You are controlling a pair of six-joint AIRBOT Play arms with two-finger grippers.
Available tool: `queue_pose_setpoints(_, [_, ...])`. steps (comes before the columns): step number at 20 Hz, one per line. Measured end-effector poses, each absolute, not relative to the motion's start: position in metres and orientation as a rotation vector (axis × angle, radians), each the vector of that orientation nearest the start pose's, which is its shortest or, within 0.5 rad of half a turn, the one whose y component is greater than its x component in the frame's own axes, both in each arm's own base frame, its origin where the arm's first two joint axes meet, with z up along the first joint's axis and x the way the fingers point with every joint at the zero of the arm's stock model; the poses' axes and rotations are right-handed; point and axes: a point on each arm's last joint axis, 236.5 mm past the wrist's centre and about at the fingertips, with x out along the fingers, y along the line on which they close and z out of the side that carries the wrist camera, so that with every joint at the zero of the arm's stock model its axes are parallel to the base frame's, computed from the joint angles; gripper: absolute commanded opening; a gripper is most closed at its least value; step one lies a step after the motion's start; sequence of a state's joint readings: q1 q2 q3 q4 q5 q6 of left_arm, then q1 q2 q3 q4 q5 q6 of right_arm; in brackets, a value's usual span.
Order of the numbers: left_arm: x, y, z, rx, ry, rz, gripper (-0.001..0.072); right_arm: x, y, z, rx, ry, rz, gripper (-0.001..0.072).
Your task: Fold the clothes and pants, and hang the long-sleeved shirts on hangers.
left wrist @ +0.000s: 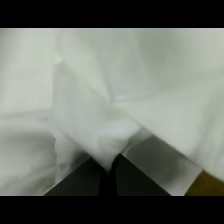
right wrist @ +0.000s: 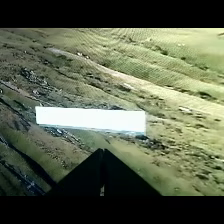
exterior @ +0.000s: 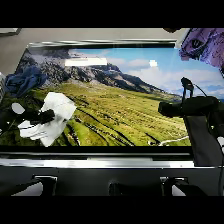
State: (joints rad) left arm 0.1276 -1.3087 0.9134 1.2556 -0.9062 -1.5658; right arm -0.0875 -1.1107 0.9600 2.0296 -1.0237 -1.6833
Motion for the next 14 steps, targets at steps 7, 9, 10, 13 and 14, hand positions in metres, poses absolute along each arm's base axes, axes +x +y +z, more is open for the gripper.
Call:
queue_pose_setpoints(7, [0.407, -0.213, 0.034, -0.326, 1.08, -0.441, 0.0013, 0.362, 0.042, 0.046, 0.293, 1.069, 0.16, 0.0037])
queue_pose_setpoints(9, [0.397, -0.267, 0.04, -0.343, 1.079, -0.515, 0.0013, 0.358, 0.035, 0.053, 0.253, 1.057, 0.147, 0.0084])
queue_pose_setpoints(10, [0.39, -0.291, 0.037, -0.358, 1.09, -0.545, 0.0013, 0.355, 0.032, 0.055, 0.234, 1.055, 0.14, 0.0084])
queue_pose_setpoints(13, [0.365, -0.352, 0.009, -0.414, 1.173, -0.607, 0.006, 0.348, 0.022, 0.056, 0.199, 1.069, 0.105, 0.0187])
queue_pose_setpoints(14, [0.358, -0.364, -0.001, -0.429, 1.201, -0.614, 0.0235, 0.347, 0.017, 0.056, 0.192, 1.071, 0.083, 0.022])
